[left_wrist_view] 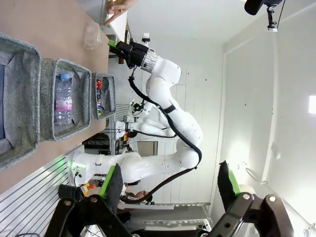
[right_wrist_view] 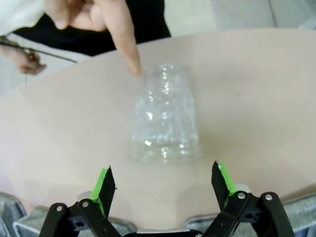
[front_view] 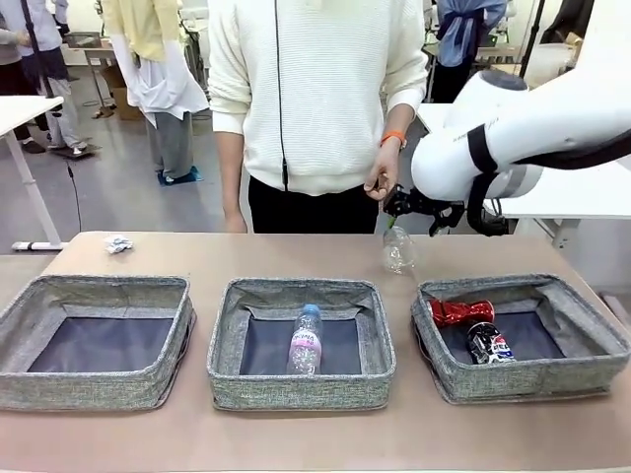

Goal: Sort the waste into the appropriate baskets.
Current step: Pick up the waste item pointed out by the person.

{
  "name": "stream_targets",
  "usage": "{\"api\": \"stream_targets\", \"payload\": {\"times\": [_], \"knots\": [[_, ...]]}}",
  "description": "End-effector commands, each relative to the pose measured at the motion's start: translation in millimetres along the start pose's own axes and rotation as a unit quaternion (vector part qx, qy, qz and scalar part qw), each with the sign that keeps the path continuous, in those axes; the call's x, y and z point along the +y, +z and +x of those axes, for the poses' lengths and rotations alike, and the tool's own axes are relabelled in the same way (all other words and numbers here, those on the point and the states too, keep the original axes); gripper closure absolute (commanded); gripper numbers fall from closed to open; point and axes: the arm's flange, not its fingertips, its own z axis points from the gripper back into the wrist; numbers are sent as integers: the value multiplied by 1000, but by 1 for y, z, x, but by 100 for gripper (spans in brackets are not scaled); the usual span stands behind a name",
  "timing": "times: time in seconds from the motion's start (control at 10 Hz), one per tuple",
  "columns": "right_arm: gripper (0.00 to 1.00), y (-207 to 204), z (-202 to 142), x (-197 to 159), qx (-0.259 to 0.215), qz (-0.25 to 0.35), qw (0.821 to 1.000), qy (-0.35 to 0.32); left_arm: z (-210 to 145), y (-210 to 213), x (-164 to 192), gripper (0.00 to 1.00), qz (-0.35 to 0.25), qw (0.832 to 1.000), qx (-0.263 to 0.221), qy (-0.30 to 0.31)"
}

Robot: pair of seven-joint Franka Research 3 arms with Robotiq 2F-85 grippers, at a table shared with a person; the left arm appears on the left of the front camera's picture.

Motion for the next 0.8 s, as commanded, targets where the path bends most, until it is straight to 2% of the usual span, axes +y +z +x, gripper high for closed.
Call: {"api": "stream_targets", "payload": {"times": [0.0, 0.3, 0.4, 0.7], "knots": [[0, -24, 14, 0, -4, 25, 999, 27, -2, -2, -3, 0, -12, 1000, -1, -6], [0, -60, 15, -7, -23, 62, 997, 39, -2, -2, -3, 0, -12, 1000, -1, -6], [0, -70, 15, -9, -11, 63, 997, 45, -2, -2, -3, 0, -12, 1000, -1, -6], [0, -66, 9, -4, 6, 55, 996, 68, -2, -2, -3, 0, -12, 1000, -1, -6]]}}
